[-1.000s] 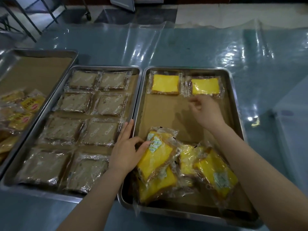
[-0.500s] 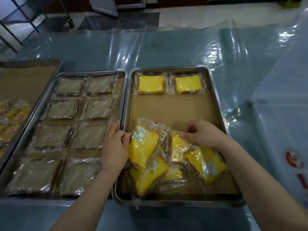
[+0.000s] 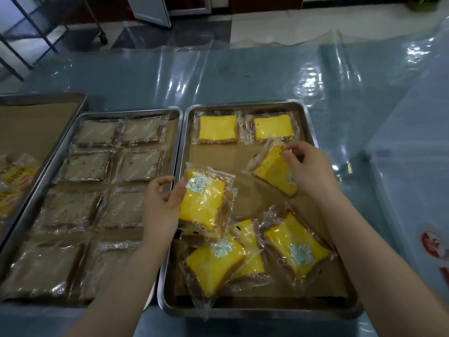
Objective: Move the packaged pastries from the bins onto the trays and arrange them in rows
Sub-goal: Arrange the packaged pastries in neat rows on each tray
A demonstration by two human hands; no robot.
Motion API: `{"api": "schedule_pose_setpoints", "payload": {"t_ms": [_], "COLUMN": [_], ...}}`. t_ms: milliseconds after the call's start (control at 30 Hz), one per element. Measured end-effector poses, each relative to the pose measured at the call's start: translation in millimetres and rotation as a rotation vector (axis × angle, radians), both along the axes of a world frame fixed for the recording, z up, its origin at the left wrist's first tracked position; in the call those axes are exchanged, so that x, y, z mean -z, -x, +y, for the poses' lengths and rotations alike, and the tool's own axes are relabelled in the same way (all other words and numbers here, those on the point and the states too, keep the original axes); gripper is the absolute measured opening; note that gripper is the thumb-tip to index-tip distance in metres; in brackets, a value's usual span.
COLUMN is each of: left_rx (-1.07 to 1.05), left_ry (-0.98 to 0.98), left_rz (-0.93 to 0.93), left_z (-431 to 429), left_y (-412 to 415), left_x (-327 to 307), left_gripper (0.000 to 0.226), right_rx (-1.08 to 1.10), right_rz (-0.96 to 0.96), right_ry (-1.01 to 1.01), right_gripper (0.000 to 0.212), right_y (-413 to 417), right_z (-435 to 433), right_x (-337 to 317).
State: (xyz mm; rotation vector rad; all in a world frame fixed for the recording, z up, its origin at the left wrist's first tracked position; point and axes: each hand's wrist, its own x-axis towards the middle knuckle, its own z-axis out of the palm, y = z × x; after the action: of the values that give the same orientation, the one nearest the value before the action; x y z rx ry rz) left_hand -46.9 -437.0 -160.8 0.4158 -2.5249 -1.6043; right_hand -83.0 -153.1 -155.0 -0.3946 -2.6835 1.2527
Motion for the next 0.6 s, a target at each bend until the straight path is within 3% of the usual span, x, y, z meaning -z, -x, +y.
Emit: {"api": "schedule_pose_setpoints", "payload": {"t_ms": [100,267,367,467,600], "left_rx": [0.037,-0.029,-0.019,-0.025,-0.028], "left_ry": [-0.024,-0.048,-0.093,-0.040,0.090], "left_rz": [-0.065,-0.018,-0.022,-0.006,0.095], "left_z": [-1.3,-4.4,-4.2,-3.4,4.0], "left_y": [8.4,30.3,39.7,46.4,52.8], "left_x": [-4.4,-17.1,-23.2,-24.2,-26.4], "left_gripper": [0.038,0.020,0.035,0.035,0.025], "right_rx": [-0.020,-0.115,-0.226,-0.280,-0.297], "right_rz": [0.004,-0.048,-0.123,-0.180,-0.084], "right_ry": [-0.026,-0.223,-0.287,-0.405,-0.486], "right_gripper": [0.029,0.031,0.047,0.062,0.066], "right_y": [12.6,30.9,35.1,32.4,14.7], "right_z": [6.2,14.0,12.5,9.3,5.0], "right_x": [0.3,9.7,20.8,32.6,45.3]}}
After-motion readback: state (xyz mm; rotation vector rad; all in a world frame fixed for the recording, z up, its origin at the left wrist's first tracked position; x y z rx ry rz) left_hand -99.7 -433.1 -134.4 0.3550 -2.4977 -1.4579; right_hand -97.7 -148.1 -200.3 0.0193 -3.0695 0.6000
